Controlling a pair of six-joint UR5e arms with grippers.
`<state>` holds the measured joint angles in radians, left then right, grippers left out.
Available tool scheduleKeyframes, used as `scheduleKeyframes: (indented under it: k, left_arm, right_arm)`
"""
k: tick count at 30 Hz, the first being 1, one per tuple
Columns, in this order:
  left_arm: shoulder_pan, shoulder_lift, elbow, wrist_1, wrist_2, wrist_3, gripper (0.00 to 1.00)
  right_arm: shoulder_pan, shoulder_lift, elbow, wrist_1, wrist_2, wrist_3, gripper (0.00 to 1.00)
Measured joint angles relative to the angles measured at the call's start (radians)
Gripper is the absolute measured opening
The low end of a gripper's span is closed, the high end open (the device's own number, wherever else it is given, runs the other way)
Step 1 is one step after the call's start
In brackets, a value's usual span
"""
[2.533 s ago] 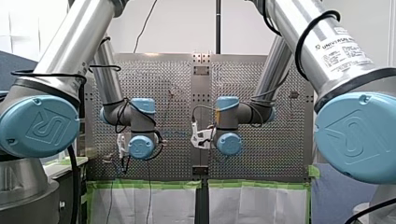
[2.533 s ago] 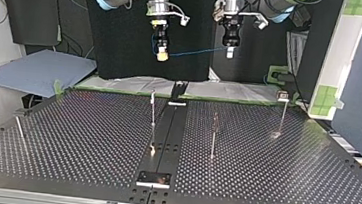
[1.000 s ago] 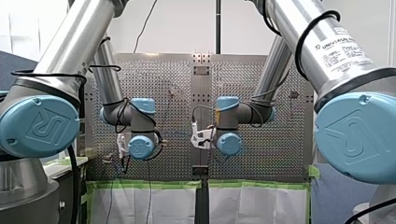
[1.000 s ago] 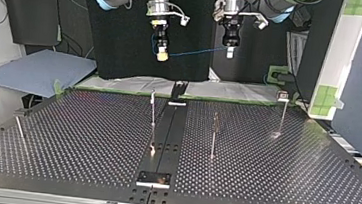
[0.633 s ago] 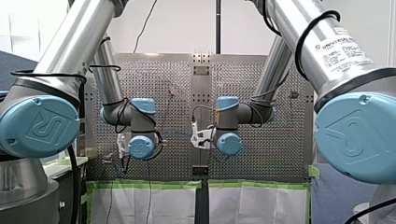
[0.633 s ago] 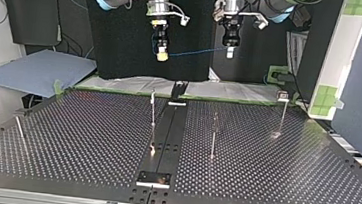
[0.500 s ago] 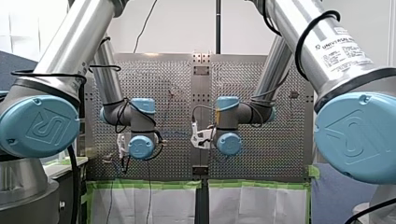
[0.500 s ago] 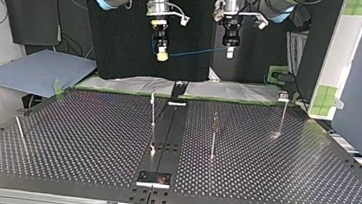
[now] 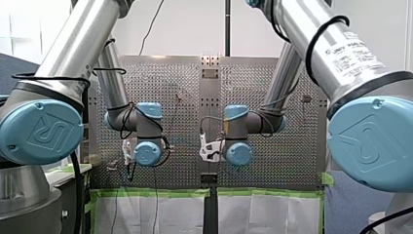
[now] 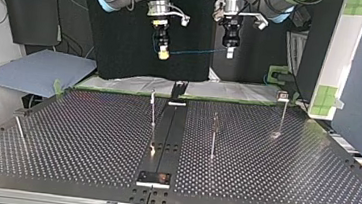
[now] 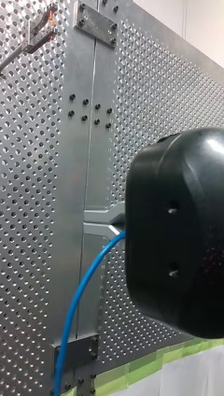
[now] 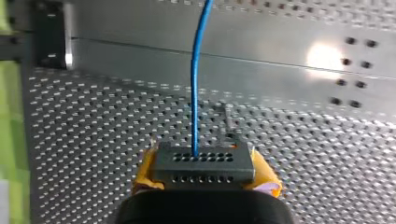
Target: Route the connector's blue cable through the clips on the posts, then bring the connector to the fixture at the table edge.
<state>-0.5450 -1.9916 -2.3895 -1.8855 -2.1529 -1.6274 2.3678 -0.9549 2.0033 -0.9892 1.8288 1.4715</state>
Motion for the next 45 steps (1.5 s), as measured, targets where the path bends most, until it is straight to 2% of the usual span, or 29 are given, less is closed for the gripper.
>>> scheduleKeyframes:
  k: [16, 26, 34, 42, 45]
  left_arm:
    - [-0.003, -0.003, 0.003, -0.003, -0.003, -0.003, 0.0]
    - [-0.075, -0.062, 0.075, -0.068, -0.033, -0.066, 0.0]
    - [-0.144, -0.069, 0.128, -0.078, -0.034, -0.075, 0.0]
    - [-0.153, -0.073, 0.135, -0.075, -0.036, -0.079, 0.0]
    - [-0.139, -0.083, 0.15, -0.072, -0.039, -0.093, 0.0]
  right_arm:
    - [0.0, 0.007, -0.001, 0.015, 0.0, 0.0, 0.0]
    - [0.0, 0.007, 0.0, 0.015, 0.0, 0.0, 0.0]
    - [0.0, 0.007, -0.001, 0.015, 0.0, 0.0, 0.0]
    - [0.0, 0.008, -0.001, 0.016, 0.0, 0.0, 0.0]
    - [0.011, 0.013, -0.012, 0.027, 0.011, 0.011, 0.0]
